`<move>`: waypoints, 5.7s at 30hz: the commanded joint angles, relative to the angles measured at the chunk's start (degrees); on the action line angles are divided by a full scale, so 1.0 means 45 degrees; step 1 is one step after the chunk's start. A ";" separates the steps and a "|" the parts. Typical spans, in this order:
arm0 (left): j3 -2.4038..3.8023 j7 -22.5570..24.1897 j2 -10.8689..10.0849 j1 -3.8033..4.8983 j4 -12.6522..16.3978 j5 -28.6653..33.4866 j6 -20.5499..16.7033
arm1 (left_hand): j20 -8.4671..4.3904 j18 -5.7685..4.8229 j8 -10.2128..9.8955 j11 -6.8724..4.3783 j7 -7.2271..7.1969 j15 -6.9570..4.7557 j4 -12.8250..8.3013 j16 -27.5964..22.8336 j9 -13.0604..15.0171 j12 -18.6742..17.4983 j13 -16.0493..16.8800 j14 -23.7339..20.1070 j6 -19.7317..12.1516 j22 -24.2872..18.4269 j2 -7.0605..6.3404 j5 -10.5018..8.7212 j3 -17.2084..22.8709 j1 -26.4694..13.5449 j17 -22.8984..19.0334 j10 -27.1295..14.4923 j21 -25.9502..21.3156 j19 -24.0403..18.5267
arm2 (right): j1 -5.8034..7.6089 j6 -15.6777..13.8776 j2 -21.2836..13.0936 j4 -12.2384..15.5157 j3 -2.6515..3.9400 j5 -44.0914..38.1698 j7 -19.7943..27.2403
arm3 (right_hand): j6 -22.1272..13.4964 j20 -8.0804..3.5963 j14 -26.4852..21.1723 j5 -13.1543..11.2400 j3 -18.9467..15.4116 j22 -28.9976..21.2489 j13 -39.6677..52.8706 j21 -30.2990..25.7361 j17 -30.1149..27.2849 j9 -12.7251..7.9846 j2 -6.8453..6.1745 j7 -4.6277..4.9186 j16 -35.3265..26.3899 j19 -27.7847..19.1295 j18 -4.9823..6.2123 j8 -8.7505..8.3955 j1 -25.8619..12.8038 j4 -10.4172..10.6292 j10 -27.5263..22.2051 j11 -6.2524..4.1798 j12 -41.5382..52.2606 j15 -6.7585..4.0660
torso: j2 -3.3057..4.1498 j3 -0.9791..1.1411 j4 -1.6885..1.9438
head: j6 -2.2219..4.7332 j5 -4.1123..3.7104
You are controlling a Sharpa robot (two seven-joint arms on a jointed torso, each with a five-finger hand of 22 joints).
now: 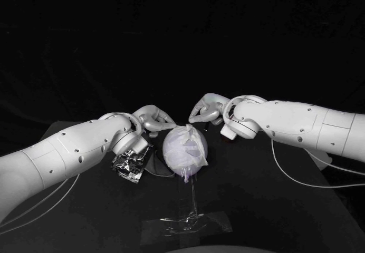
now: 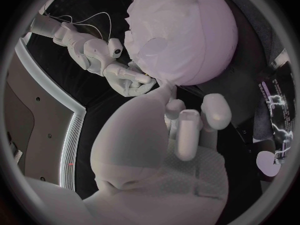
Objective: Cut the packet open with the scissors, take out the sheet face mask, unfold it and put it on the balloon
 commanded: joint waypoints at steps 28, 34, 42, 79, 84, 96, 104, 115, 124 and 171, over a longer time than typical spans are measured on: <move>0.0099 0.1379 -0.0405 -0.0003 0.0483 0.0825 -0.0950 | -0.0196 -0.0221 0.0871 -0.0606 -0.0040 -0.0124 -0.1004 -0.0010 0.1717 0.0165 0.0573 0.0555 -0.0294 0.0184 -0.0606 0.0091 0.2273 -0.1406 0.1301 0.1004 0.0201 -0.0018 | -0.0119 0.1103 -0.0012 -0.0357 -0.0011 0.0309 0.0699 | -0.2539 0.0624 0.1328 0.0031 -0.1267 0.2293 0.2172 -0.1693 0.3354 0.0679 -0.0897 0.1152 0.0044 -0.0192 0.0071 -0.1518 -0.1519 0.0898 0.0225 0.1021 -0.1694 0.0905 | 0.0007 -0.0012 0.0020 | 0.0079 -0.0090; 0.0099 0.1254 -0.0412 -0.0003 0.0499 0.0711 -0.0790 | -0.0198 -0.0221 0.0890 -0.0605 -0.0038 -0.0123 -0.1060 -0.0015 0.1782 0.0169 0.0597 0.0548 -0.0315 0.0189 -0.0634 0.0091 0.2390 -0.1471 0.1284 0.1013 0.0205 -0.0021 | -0.0194 0.1783 0.0156 -0.0512 -0.0022 0.0656 0.0478 | -0.2556 0.0696 0.1328 0.0026 -0.1522 0.2307 0.2268 -0.1633 0.3354 0.0591 -0.0830 0.1153 0.0044 -0.0183 0.0078 -0.1695 -0.1606 0.1145 0.0302 0.1034 -0.1545 0.0925 | 0.0013 -0.0013 0.0014 | 0.0067 -0.0147; 0.0099 0.1190 -0.0451 -0.0003 0.0516 0.0594 -0.0808 | -0.0200 -0.0225 0.0910 -0.0596 -0.0032 -0.0119 -0.1119 -0.0016 0.1862 0.0176 0.0628 0.0556 -0.0342 0.0215 -0.0660 0.0090 0.2532 -0.1563 0.1304 0.1027 0.0222 -0.0007 | -0.0257 0.2111 0.0342 -0.0718 -0.0030 0.1114 0.0466 | -0.2353 0.0746 0.1328 0.0022 -0.1684 0.2362 0.2470 -0.1405 0.3354 0.0544 -0.0576 0.1120 0.0044 -0.0106 0.0058 -0.1763 -0.1555 0.1404 0.0492 0.1011 -0.1234 0.0914 | 0.0015 -0.0013 0.0009 | 0.0063 -0.0158; 0.0096 0.0973 -0.0523 0.0000 0.0521 0.0538 -0.0938 | -0.0201 -0.0229 0.0959 -0.0574 -0.0019 -0.0100 -0.1232 -0.0021 0.2051 0.0215 0.0720 0.0558 -0.0416 0.0246 -0.0679 0.0089 0.2818 -0.1772 0.1307 0.1064 0.0244 0.0006 | -0.0428 0.0485 0.0345 -0.0677 -0.0042 0.1448 0.1312 | 0.0046 0.0106 0.1328 0.0027 -0.0733 0.2602 0.3181 -0.0360 0.3354 0.1292 0.0372 0.0036 0.0044 0.0297 -0.0098 -0.0247 0.0468 0.0074 0.1198 0.0058 -0.0171 0.0089 | 0.0019 -0.0015 0.0006 | 0.0019 -0.0090; 0.0096 0.0892 -0.0527 0.0000 0.0514 0.0517 -0.0921 | -0.0201 -0.0229 0.0959 -0.0574 -0.0019 -0.0100 -0.1232 -0.0021 0.2051 0.0215 0.0720 0.0558 -0.0416 0.0246 -0.0679 0.0089 0.2818 -0.1772 0.1307 0.1064 0.0244 0.0006 | -0.0429 0.0281 0.0177 -0.0494 -0.0042 0.1515 0.1364 | 0.0019 0.0089 0.1328 0.0027 -0.0711 0.2600 0.3180 -0.0365 0.3354 0.1320 0.0365 0.0032 0.0044 0.0295 -0.0098 -0.0212 0.0424 0.0077 0.1198 0.0050 -0.0174 0.0077 | 0.0016 -0.0017 0.0003 | 0.0009 -0.0093; 0.0094 0.0732 -0.0589 0.0000 0.0486 0.0598 -0.1201 | -0.0201 -0.0238 0.0986 -0.0552 -0.0016 -0.0087 -0.1276 -0.0020 0.2149 0.0246 0.0789 0.0572 -0.0453 0.0292 -0.0679 0.0089 0.2947 -0.1873 0.1339 0.1104 0.0275 0.0044 | -0.0428 0.0363 -0.0476 -0.0030 -0.0042 0.1366 0.1040 | -0.0081 0.0064 0.1328 0.0027 -0.0673 0.2575 0.3096 -0.0461 0.3354 0.1359 0.0331 0.0032 0.0044 0.0262 -0.0080 -0.0177 0.0359 0.0063 0.1129 0.0046 -0.0297 0.0062 | 0.0020 -0.0023 -0.0004 | 0.0005 -0.0082; 0.0094 0.0661 -0.0586 0.0000 0.0468 0.0632 -0.1276 | -0.0200 -0.0237 0.0999 -0.0545 -0.0014 -0.0080 -0.1302 -0.0022 0.2194 0.0250 0.0801 0.0570 -0.0470 0.0291 -0.0678 0.0089 0.3009 -0.1910 0.1331 0.1107 0.0275 0.0043 | -0.0428 -0.0051 -0.0763 0.0403 -0.0040 0.1410 0.1207 | -0.0176 0.0052 0.1328 0.0027 -0.0632 0.2555 0.3026 -0.0534 0.3354 0.1388 0.0318 0.0042 0.0044 0.0235 -0.0068 -0.0157 0.0323 0.0044 0.1072 0.0051 -0.0400 0.0060 | 0.0018 -0.0015 0.0006 | 0.0016 -0.0082; 0.0094 0.0623 -0.0580 0.0000 0.0455 0.0722 -0.1361 | -0.0200 -0.0237 0.1018 -0.0531 -0.0010 -0.0070 -0.1343 -0.0021 0.2263 0.0264 0.0833 0.0580 -0.0495 0.0294 -0.0685 0.0089 0.3102 -0.1967 0.1353 0.1123 0.0279 0.0047 | -0.0429 -0.0759 -0.1080 0.0733 -0.0036 0.1536 0.1341 | -0.0217 0.0047 0.1328 0.0028 -0.0585 0.2565 0.3035 -0.0494 0.3354 0.1412 0.0320 0.0045 0.0044 0.0249 -0.0077 -0.0131 0.0331 0.0008 0.1079 0.0049 -0.0388 0.0061 | 0.0023 -0.0023 -0.0002 | 0.0032 -0.0087; 0.0096 0.0655 -0.0593 0.0000 0.0443 0.0808 -0.1603 | -0.0198 -0.0241 0.1037 -0.0517 -0.0005 -0.0058 -0.1380 -0.0023 0.2328 0.0277 0.0867 0.0584 -0.0517 0.0317 -0.0691 0.0090 0.3189 -0.2019 0.1356 0.1140 0.0295 0.0067 | -0.0429 -0.1017 -0.1255 0.0859 -0.0032 0.1803 0.1344 | -0.0654 0.0086 0.1328 0.0047 -0.0504 0.2500 0.2811 -0.0741 0.3354 0.1444 0.0320 0.0175 0.0044 0.0162 -0.0037 -0.0182 0.0012 0.0095 0.0882 0.0150 -0.0733 0.0147 | 0.0019 -0.0020 0.0003 | 0.0004 -0.0088; 0.0101 -0.1583 -0.0222 0.0033 -0.0159 0.0268 -0.1449 | -0.0094 -0.0206 0.0479 -0.0209 0.0280 0.0179 -0.1536 -0.0057 0.2469 -0.1089 -0.1618 0.0547 -0.1524 0.0133 -0.1051 0.0072 0.3555 -0.2567 0.1254 -0.0825 0.0177 -0.0109 | -0.0429 -0.1414 -0.0676 0.0230 -0.0035 -0.0490 0.0987 | -0.1518 0.0418 0.1328 0.0083 -0.0364 0.2436 0.2319 -0.1031 0.3354 0.0964 -0.0317 0.0725 0.0044 0.0075 0.0005 -0.1064 -0.0788 0.0222 0.0432 0.0613 -0.1501 0.0534 | 0.0027 -0.0016 0.0031 | 0.0060 -0.0124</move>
